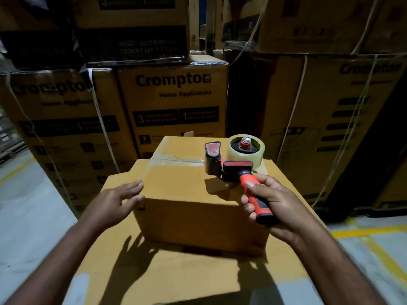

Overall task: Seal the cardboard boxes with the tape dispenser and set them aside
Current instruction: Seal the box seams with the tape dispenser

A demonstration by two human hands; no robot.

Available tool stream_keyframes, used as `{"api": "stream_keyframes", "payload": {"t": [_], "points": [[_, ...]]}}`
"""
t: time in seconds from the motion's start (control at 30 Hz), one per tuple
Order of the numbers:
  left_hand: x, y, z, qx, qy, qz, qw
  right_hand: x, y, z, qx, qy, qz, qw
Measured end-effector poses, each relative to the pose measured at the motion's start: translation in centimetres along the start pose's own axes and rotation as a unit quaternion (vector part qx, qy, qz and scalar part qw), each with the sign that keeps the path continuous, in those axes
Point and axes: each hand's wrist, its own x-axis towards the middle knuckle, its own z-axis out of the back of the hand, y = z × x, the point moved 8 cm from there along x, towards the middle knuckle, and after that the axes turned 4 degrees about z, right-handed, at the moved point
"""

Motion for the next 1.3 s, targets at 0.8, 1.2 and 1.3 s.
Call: {"api": "stream_keyframes", "payload": {"t": [0.8, 1.2, 1.3], "points": [[8.8, -28.9, -8.4, -0.583, 0.436, 0.151, 0.669, -3.7, -1.8, 0.3, -0.438, -0.440, 0.223, 0.751], [12.0, -29.1, -9.9, -0.596, 0.410, 0.150, 0.674, -1.4, -2.4, 2.7, -0.417, -0.447, 0.250, 0.751], [13.3, -28.2, -9.9, -0.619, 0.388, 0.173, 0.660, 0.8, -1.5, 3.6, -0.450, -0.392, 0.246, 0.764]]}}
